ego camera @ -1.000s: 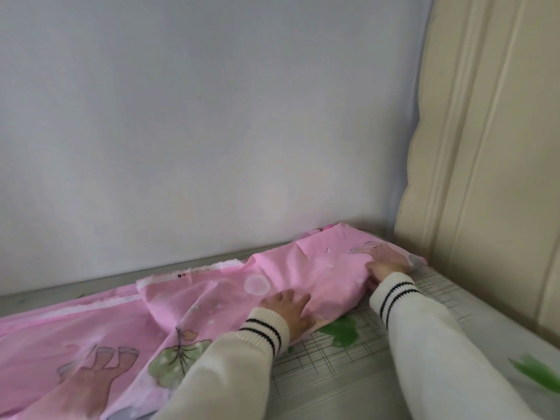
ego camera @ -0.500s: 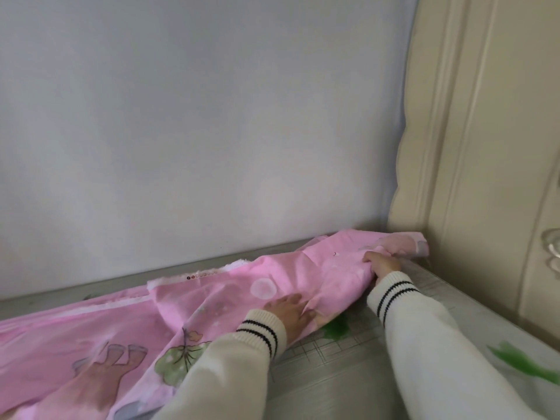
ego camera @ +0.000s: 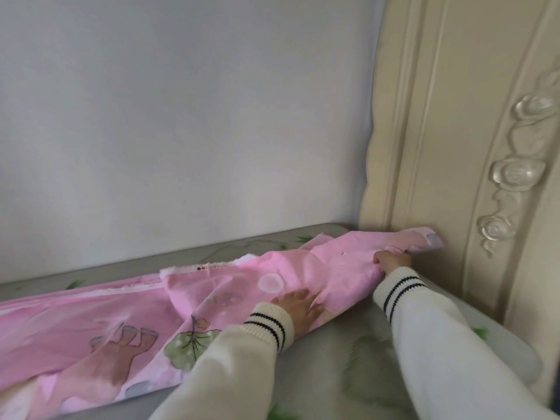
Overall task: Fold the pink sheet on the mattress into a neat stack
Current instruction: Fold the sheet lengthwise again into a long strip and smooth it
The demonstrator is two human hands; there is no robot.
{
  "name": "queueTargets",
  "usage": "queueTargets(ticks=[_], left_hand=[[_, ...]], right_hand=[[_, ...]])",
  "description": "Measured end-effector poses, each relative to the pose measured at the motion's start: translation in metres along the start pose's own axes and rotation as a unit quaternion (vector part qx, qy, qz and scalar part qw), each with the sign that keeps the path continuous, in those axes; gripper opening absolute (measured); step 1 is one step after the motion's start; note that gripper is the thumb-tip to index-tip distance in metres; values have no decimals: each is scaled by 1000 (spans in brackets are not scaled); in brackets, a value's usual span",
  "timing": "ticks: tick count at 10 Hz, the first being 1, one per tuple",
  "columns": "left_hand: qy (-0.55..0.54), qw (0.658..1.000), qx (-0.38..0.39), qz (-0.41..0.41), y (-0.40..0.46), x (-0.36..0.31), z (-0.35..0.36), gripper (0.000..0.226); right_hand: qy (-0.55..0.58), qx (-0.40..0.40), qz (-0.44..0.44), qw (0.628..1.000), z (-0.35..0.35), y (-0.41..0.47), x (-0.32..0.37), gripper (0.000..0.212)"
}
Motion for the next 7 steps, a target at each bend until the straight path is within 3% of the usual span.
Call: queueTargets(ticks=[3, 5, 6, 7], left_hand=[[46, 999, -11, -17, -3, -7, 29, 55], [58, 998, -3, -5, -15, -10, 24, 58], [50, 999, -5, 12, -22, -13, 15, 56], [46, 998, -36, 29, -36, -14, 1, 55]], right_hand=[[-71, -32, -10, 997, -26, -7, -31, 60], [-112, -175, -110, 972, -42, -47, -1, 80], [-218, -118, -236, 940, -18, -61, 22, 69], [-226, -36, -305, 924, 17, -86, 37, 58]])
Point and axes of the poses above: each hand's wrist, its own y-axis towards the middle knuckle, its own z-axis out of the palm, x = y × z, the point moved 6 cm from there along y, towards the middle knuckle, and after that the axes turned 3 degrees about z, right-handed, at the moved point
